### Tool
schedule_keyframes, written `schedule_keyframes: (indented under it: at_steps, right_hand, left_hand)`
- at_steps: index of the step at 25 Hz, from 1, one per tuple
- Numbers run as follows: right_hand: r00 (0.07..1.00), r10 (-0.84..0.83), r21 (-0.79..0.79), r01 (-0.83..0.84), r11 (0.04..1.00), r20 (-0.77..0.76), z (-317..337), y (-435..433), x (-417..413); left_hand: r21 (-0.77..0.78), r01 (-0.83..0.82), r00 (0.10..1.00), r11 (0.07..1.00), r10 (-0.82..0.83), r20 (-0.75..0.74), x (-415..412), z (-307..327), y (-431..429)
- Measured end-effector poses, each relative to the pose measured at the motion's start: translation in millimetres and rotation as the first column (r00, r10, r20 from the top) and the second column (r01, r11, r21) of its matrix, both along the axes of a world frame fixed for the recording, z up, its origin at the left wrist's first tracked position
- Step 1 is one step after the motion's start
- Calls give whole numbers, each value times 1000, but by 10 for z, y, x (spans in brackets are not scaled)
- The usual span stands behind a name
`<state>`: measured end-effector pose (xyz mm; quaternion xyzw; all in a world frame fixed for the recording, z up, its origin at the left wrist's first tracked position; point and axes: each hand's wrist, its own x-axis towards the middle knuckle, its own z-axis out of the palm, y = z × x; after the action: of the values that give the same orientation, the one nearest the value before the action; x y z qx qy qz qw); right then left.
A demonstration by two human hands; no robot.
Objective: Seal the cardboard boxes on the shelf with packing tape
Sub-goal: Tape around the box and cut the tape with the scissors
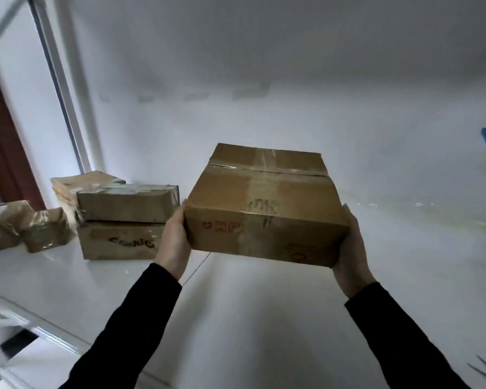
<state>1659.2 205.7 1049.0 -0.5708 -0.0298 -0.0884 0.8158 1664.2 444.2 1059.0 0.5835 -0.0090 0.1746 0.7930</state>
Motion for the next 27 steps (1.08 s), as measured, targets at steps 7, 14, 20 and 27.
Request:
schedule_keyframes:
  at_steps: [7,14,20,27]
  right_hand:
    - [993,34,47,-29,999,-116,-280,550,761]
    - [954,1,28,8,1000,-300,-742,683,1107]
    - [947,70,98,-41,994,-315,-1037,819,1244]
    - [963,-49,17,55,998,-266,-1015,856,1177]
  left_hand:
    - [-58,-32,992,998,25,-126,659,-223,402]
    - [-166,-49,957,985,-1,-291,1001,-864,491]
    - [-129,-131,929,983,76,-362,1153,-1228,558]
    - [181,-190,881,965,249,-403,1124,-1252,573]
